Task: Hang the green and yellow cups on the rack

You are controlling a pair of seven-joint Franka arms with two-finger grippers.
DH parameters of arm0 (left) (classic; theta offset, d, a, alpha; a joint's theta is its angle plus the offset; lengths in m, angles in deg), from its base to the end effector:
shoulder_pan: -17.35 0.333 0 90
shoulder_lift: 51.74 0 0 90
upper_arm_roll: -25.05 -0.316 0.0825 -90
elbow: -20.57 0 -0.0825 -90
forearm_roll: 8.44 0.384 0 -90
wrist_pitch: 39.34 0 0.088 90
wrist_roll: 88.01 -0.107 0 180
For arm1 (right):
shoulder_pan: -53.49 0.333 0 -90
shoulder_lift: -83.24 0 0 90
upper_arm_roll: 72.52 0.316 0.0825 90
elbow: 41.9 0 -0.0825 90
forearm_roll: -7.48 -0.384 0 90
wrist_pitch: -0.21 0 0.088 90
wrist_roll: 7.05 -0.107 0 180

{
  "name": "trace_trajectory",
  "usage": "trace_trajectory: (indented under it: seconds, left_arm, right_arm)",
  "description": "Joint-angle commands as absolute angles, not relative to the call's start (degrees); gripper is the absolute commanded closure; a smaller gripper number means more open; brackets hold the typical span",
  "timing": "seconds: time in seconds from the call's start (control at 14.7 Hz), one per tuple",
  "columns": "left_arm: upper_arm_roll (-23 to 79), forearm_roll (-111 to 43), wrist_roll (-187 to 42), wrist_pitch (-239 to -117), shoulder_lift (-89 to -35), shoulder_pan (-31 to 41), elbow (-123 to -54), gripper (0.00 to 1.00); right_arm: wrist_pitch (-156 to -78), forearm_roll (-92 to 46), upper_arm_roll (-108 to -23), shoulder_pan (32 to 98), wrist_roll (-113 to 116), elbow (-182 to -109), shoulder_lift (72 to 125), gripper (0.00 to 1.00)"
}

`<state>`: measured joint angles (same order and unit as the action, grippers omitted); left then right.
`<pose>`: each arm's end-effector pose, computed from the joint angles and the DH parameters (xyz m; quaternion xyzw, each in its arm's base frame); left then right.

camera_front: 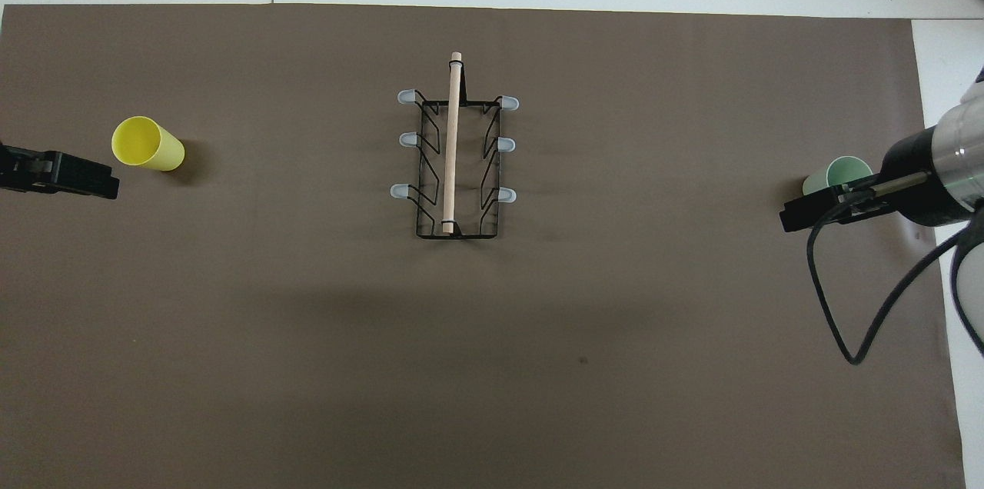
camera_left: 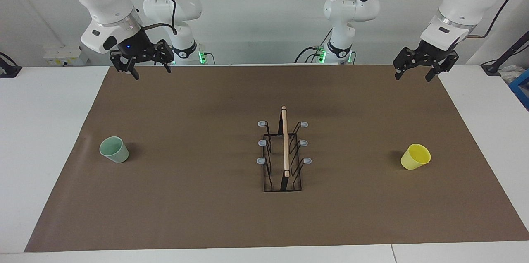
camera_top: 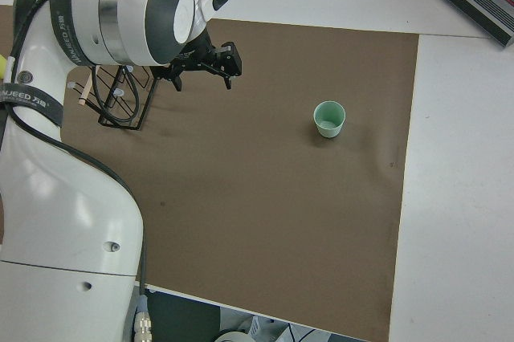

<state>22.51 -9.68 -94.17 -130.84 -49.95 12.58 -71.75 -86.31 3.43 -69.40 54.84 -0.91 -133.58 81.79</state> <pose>0.5467 -0.0232 0.6249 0.9972 -0.0730 0.0088 0.0112 0.5374 0.0503 0.6197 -0.9945 -0.0933 0.0319 0.0351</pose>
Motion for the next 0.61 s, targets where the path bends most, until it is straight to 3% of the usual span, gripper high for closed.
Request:
trace_trajectory:
  seconds: [0.0,0.54]
  left_arm:
    - [22.67,-10.19,-94.17,-131.63,-48.04,13.13,-74.00,0.00]
    - [22.76,-10.28,-94.17,-130.75,-47.61,13.05,-74.35,0.00]
  right_arm:
    - [-86.89,4.58,-69.18,54.81,-1.69,-134.36,81.22,0.00]
    - [-87.06,4.58,-69.18,54.72,-1.60,-134.54,81.22,0.00]
